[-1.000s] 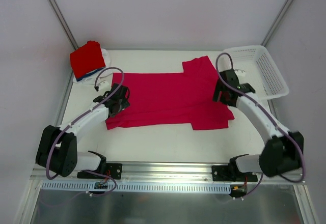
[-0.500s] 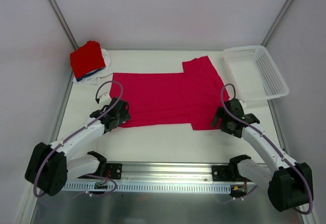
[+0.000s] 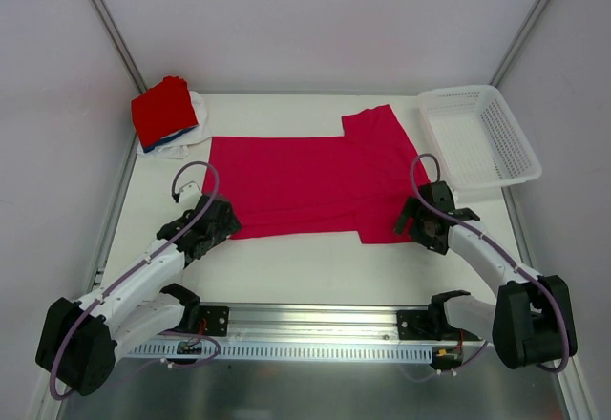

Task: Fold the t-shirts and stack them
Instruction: Fold the flattened tshirt in 1/3 of the way

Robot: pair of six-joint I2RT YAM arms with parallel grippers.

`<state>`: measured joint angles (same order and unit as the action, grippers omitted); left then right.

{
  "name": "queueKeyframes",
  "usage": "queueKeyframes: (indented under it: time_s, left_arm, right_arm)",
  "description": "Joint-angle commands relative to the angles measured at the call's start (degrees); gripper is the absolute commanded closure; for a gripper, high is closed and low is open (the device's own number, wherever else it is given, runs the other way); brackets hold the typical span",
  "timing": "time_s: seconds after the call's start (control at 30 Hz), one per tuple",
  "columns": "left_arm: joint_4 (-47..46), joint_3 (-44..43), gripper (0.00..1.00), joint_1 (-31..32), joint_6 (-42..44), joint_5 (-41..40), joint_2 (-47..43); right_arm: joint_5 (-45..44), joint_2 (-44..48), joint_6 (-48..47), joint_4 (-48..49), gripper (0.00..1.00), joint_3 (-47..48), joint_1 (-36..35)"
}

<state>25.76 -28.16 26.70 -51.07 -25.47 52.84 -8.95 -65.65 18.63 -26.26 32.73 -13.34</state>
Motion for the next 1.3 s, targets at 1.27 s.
queueKeyframes:
  time_s: [1.27]
  left_arm:
    - [0.52,0.48,0.07,0.55,1.41,-1.24,1.57]
  right_arm:
    - [8.33,-9.94,-3.69,7.80,0.25,3.75,10.09]
